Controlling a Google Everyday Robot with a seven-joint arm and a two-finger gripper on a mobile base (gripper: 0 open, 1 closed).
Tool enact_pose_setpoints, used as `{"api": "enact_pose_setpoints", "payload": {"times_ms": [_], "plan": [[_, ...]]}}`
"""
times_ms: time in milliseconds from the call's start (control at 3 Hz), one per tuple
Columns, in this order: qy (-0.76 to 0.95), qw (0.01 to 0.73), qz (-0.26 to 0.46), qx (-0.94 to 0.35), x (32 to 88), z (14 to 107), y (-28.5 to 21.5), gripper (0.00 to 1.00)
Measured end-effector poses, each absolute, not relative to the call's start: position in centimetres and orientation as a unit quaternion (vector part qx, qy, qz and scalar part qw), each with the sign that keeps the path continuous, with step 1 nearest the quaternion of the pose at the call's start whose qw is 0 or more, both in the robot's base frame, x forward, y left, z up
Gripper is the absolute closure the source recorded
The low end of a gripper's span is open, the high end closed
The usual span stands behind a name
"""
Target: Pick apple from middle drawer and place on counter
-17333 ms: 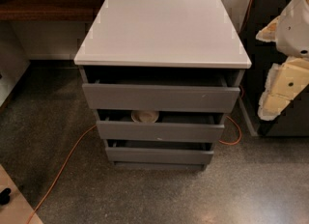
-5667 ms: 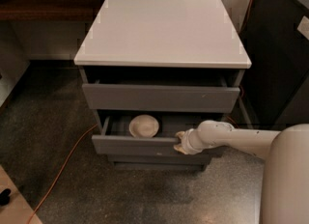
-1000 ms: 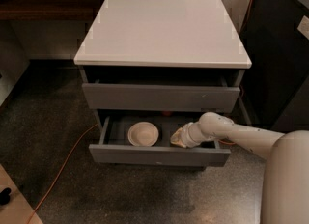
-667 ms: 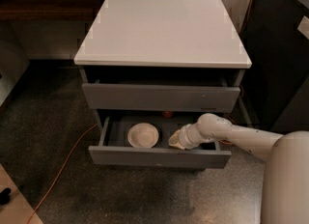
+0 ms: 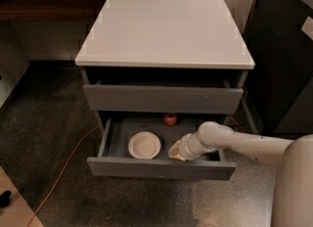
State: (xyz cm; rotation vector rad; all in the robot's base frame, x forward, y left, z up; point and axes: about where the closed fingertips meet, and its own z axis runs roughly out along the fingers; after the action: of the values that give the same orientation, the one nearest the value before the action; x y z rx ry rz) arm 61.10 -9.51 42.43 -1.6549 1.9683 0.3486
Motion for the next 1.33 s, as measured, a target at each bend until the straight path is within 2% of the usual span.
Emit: {"api": "enact_pose_setpoints", "payload": {"times_ms": [1333], "plan": [[0.761, 0.223, 0.161, -0.588, 53.3, 41.6, -10.0, 1.0]]}}
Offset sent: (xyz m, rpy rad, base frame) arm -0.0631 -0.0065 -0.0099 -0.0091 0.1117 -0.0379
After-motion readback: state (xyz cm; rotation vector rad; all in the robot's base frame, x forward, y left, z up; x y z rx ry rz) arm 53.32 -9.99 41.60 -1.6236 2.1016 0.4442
